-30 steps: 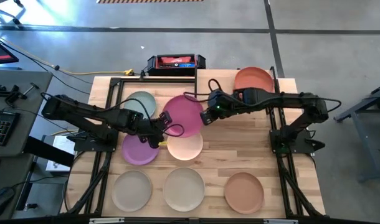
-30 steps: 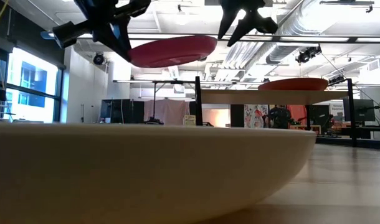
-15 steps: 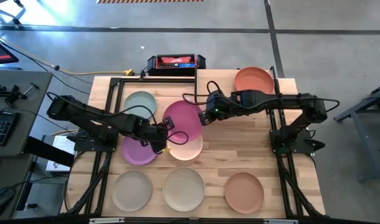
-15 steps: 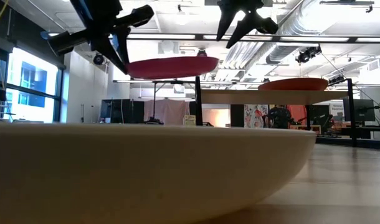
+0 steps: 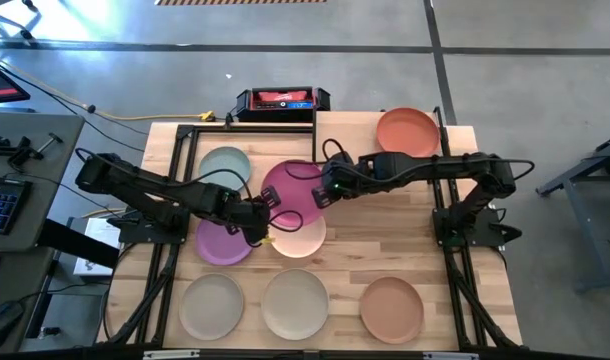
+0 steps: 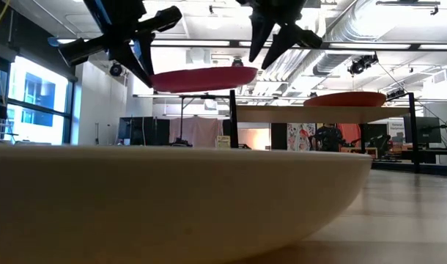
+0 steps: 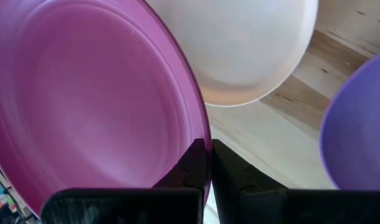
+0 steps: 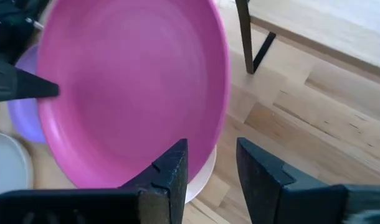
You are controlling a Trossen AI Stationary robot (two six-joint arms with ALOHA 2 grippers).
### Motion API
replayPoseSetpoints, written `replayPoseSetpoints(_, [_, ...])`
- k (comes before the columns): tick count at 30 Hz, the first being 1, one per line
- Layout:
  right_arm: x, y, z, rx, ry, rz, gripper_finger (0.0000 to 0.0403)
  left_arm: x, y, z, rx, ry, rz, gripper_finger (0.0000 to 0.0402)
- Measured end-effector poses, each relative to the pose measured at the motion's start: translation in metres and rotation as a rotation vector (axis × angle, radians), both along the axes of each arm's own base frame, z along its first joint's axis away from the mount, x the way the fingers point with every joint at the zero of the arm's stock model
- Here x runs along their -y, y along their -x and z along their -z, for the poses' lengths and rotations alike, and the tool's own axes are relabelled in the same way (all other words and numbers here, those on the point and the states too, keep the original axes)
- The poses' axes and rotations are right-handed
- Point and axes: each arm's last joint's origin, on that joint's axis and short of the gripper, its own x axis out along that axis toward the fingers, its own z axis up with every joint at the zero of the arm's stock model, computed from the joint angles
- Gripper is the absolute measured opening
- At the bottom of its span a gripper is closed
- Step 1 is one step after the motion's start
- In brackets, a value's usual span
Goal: Place and stack plates onto a shelf
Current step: Stack the pink plate on top of the orange plate on the shelf
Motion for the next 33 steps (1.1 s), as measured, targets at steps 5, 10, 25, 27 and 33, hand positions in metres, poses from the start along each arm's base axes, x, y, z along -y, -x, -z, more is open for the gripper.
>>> replayPoseSetpoints(5, [0.001,-0.005,0.008,-0.022,0.014,0.011,0.0114,0.0,0.0,0.0,0.007,0.001,0.0,0.0001])
replayPoseSetpoints(10, [0.001,-0.01,0.015,-0.044,0.016,0.011,0.0114,0.0,-0.002,-0.001,0.021,0.004,0.0,0.0001])
replayPoseSetpoints(25, [0.003,-0.011,0.017,-0.049,0.07,0.029,0.0009,0.001,-0.005,-0.003,0.083,0.036,-0.033,0.0001])
replayPoseSetpoints(27, [0.003,-0.012,0.017,-0.049,0.074,0.027,0.0006,0.001,-0.006,-0.003,0.086,0.038,-0.034,0.0001])
replayPoseSetpoints(33, [0.003,-0.011,0.017,-0.047,0.07,0.034,0.0003,0.001,-0.006,-0.003,0.087,0.041,-0.038,0.0005])
